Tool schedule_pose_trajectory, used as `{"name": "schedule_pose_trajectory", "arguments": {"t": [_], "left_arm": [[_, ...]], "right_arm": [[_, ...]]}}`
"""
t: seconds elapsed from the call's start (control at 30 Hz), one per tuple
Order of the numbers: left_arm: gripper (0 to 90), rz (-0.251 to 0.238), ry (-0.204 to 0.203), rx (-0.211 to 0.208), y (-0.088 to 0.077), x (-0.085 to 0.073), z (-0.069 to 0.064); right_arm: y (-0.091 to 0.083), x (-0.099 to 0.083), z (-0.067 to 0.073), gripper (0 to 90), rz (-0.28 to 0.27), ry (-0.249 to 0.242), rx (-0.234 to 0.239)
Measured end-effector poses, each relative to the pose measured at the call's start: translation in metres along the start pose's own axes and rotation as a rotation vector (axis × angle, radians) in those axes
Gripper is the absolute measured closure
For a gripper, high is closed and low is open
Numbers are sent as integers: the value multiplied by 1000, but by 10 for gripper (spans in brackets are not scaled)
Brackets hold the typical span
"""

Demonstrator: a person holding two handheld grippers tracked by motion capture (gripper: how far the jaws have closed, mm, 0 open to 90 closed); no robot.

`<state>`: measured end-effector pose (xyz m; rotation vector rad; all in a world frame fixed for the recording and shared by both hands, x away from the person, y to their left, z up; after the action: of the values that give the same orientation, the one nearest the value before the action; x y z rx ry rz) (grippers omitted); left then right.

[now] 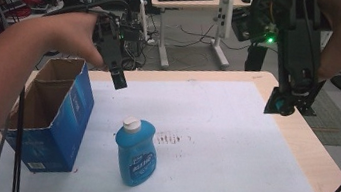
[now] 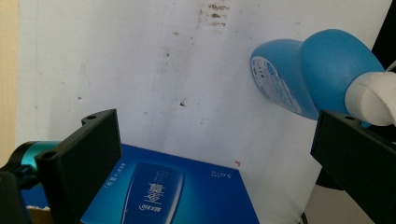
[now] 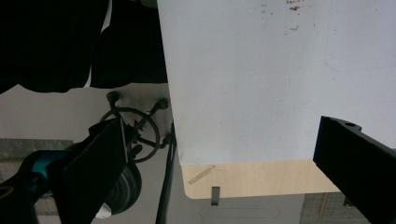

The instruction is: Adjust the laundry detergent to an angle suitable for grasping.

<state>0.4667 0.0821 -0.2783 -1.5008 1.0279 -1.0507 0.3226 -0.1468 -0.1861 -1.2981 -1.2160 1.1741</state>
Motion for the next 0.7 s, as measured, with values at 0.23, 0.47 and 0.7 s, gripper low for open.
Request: {"name": "schedule_pose_trajectory", "arguments": {"t": [0.23,0.47,0.7], "left_arm": [[18,0,-4,-16,4,0,-1],[18,0,-13,-7,6,-2,-1],[18,1,-20,-9,6,-4,-2]], "right_arm": [[1,1,-1,18,-6,-15,14],[7,-1,-10,18,-6,-15,3],[8,2,-7,18,-14,-24,0]]}}
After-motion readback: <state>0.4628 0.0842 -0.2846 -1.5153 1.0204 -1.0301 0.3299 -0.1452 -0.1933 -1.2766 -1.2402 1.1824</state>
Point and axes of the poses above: each handheld gripper's, and its own axes: y roughly forward along the jaws, x roughly out of its top, z roughly to its left, the point moved 7 cm from there along y, roughly forward along the jaws, and after that the axes turned 5 degrees about -x, right-handed, at the moved point
